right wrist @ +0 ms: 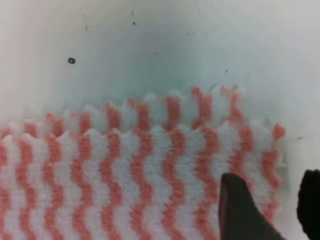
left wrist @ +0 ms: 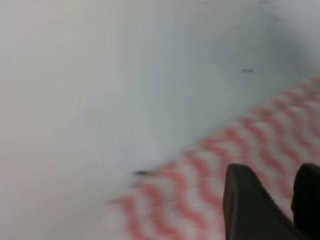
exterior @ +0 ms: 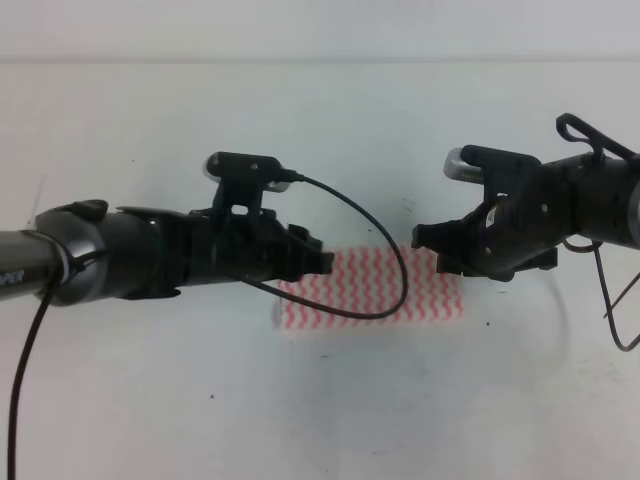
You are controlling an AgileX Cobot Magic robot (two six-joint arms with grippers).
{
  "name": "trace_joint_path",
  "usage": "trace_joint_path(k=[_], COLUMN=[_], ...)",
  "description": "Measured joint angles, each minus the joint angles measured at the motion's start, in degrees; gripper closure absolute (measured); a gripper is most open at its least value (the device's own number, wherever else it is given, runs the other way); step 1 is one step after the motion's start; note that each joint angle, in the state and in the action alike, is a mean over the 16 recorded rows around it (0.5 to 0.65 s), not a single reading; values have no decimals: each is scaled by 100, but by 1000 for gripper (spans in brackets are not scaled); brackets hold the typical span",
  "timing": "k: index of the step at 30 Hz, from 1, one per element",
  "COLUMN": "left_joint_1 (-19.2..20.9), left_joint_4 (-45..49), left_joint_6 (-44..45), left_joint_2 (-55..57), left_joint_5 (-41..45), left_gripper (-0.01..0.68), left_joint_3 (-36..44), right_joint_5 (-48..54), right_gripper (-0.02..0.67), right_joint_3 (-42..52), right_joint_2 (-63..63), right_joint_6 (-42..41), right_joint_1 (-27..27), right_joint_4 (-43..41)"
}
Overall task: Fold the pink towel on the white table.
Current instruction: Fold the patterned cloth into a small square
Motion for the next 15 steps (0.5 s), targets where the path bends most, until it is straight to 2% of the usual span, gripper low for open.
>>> trace_joint_path(k=[7,15], left_joint_1=[2,2], left_joint_4=[614,2241], left_joint_6=[-490,-1849], left_joint_2=[-7,-25], left_joint_5=[573,906], left_gripper=[492,512], left_joint_3=[4,14], right_joint_5=[155,494], right_gripper=[452,546], right_joint_3=[-161,-406], right_joint_2=[-69,-123], right_joint_6=[-67,-143], right_joint_1=[-4,-6], right_joint_4=[-43,-161])
